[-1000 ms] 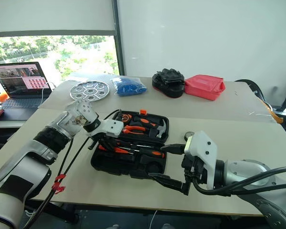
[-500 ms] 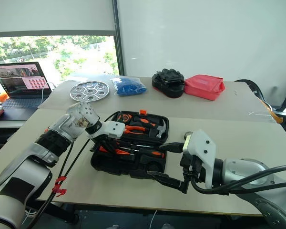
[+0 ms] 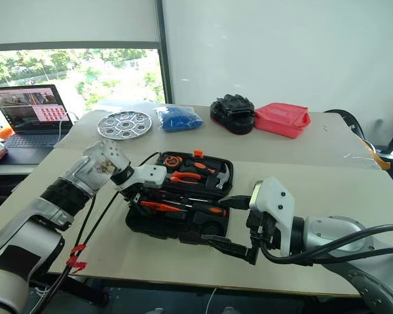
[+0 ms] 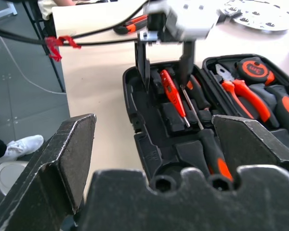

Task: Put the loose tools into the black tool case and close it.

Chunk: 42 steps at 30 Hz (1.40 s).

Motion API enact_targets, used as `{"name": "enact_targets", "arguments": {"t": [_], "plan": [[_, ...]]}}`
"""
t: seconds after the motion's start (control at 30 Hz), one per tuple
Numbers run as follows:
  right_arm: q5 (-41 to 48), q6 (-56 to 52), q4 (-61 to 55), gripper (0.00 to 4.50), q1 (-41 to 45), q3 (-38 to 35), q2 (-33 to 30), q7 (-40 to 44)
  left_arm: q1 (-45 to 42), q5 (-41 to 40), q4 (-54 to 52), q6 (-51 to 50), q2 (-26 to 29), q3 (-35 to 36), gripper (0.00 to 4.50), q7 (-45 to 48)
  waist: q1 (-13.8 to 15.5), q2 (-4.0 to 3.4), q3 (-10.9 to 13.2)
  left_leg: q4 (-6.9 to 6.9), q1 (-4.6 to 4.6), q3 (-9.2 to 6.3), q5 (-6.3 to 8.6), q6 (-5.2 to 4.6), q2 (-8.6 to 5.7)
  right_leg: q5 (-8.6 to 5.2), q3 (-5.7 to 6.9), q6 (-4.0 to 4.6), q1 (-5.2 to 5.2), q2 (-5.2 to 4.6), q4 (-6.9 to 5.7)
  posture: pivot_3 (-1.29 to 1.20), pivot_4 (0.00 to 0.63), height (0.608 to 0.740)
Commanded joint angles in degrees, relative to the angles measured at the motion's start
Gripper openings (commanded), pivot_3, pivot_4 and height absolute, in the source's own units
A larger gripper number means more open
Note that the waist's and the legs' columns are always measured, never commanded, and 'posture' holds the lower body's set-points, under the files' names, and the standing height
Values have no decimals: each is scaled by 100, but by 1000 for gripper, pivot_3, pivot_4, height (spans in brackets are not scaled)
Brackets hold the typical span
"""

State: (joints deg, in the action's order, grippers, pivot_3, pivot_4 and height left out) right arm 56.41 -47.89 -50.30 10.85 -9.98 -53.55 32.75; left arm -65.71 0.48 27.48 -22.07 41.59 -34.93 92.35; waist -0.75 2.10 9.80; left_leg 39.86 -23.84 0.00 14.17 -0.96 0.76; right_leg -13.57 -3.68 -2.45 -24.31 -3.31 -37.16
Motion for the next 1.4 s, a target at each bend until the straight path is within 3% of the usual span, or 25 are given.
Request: {"name": "enact_targets", "arguments": {"t": [0.03, 0.4, 0.83, 1.4], "plan": [[-52, 166, -14, 4500, 99, -40, 5, 57, -361, -570, -276, -170, 371, -2, 3744, 15, -2, 0, 0, 0, 0, 0, 0, 0, 0, 0, 0, 0, 0, 0, 0, 0, 150, 740], [-193, 169, 12, 4500, 115, 33, 42, 96, -51, -300, -141, 497, 322, 9, 34, 15, 0, -1, 0, -1, 3, 6, 1, -1, 0, 0, 0, 0, 1, 0, 1, 0, 150, 740], [-262, 156, -14, 4500, 43, 49, 130, 69, 204, 341, 283, 840, -196, 270, 34, -152, 3, -1, 0, 0, 1, 7, 1, -2, -2, 0, 0, 0, 1, 0, 1, 0, 150, 740], [-277, 179, -11, 4500, -31, 31, 151, 87, 246, 707, 680, 1255, -460, 456, 34, -260, 0, 0, 0, 0, 1, 6, 1, -2, -2, 0, 0, 1, 1, 0, 0, 0, 150, 740]]}}
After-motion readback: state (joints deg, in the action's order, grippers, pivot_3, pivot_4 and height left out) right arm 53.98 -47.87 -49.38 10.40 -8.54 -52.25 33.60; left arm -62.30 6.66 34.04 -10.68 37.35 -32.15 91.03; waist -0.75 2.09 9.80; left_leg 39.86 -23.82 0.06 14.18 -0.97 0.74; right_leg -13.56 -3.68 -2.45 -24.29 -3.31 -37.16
